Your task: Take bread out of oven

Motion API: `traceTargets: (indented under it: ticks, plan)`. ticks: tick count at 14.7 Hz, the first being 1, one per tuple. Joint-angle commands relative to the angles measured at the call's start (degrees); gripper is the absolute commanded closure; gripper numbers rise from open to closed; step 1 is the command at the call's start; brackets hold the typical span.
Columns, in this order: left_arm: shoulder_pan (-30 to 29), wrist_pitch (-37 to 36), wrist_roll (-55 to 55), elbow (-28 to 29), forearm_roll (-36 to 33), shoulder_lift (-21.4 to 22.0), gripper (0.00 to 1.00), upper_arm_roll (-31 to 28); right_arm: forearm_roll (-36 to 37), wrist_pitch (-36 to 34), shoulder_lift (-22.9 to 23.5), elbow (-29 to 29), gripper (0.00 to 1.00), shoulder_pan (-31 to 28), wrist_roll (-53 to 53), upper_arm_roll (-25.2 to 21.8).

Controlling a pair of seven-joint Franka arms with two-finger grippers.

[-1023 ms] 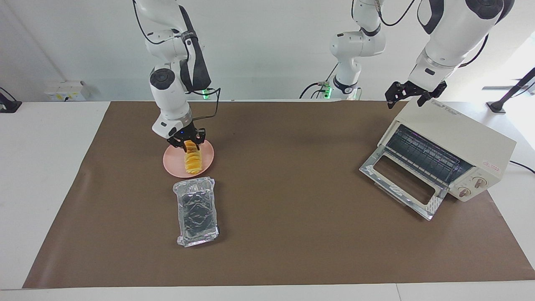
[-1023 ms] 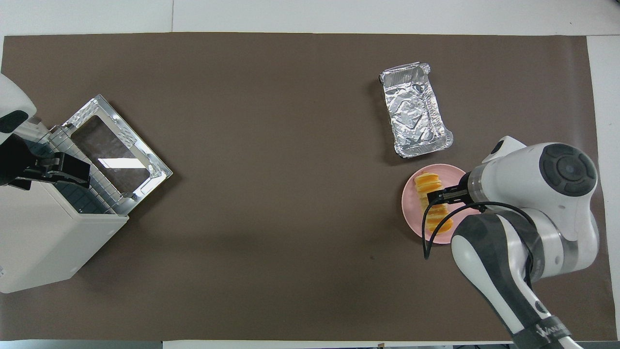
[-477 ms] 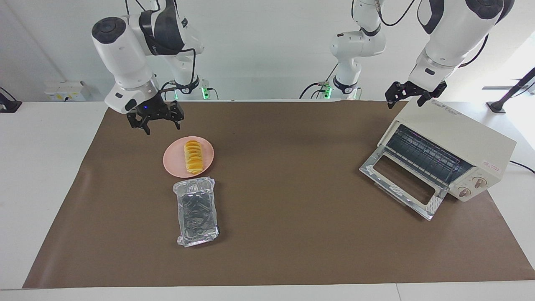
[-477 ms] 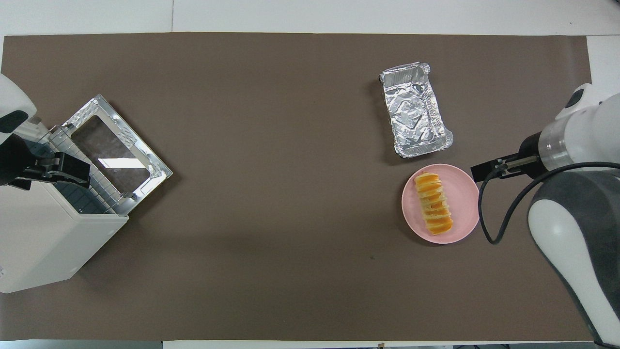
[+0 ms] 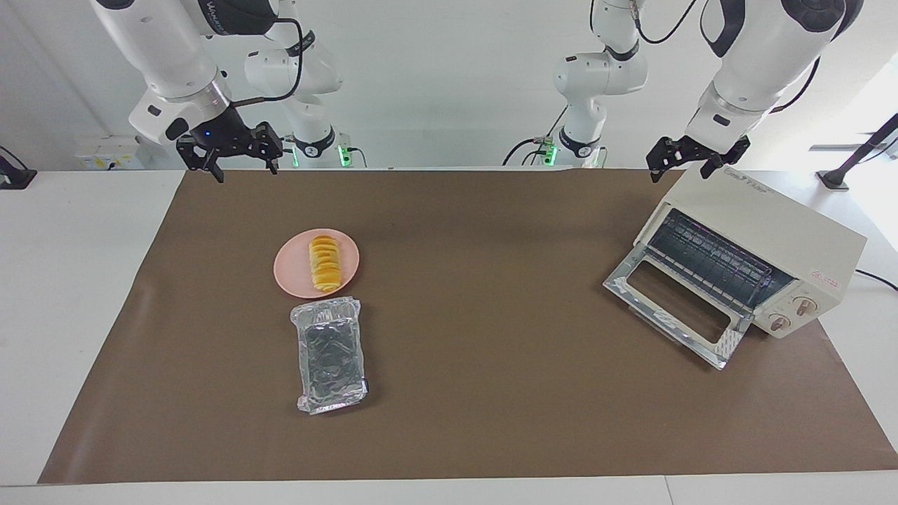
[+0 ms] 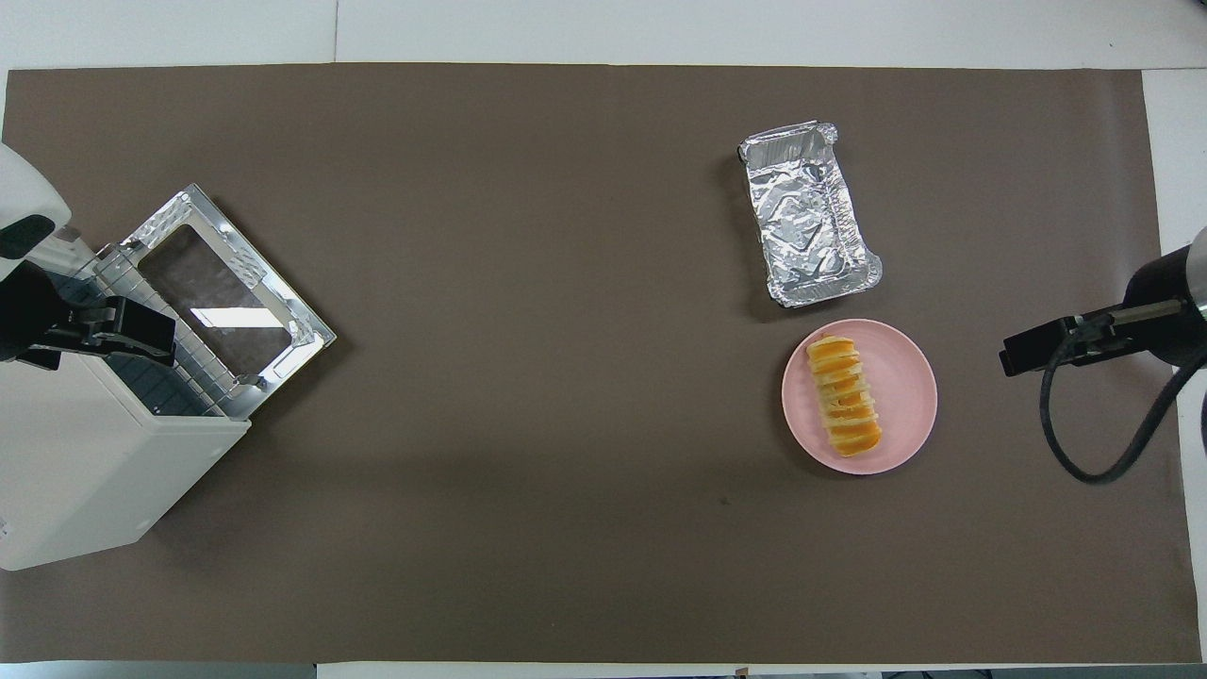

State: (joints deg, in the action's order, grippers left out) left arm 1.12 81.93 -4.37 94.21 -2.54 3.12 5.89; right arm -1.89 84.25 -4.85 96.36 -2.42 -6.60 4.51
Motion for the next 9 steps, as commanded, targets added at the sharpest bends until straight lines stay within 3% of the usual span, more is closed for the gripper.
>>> traceTargets:
  ticks: [1,4,9]
  plan:
    - [-0.77,0.33,0.33,1.15,0.87,1.45,0.0,0.26,-0.49,2.04,1.69,-1.44,0.0,-1.18,-1.23,0.59]
    - [-0.77,0.42,0.33,1.24,0.87,1.45,0.0,0.26,-0.4,6.79,1.42,1.01,0.0,-1.54,-1.05,0.59]
    - [-0.77,0.42,0.33,1.23,0.87,1.45,0.0,0.26,-0.4,5.49,1.25,1.46,0.0,-1.71,-1.14,0.41]
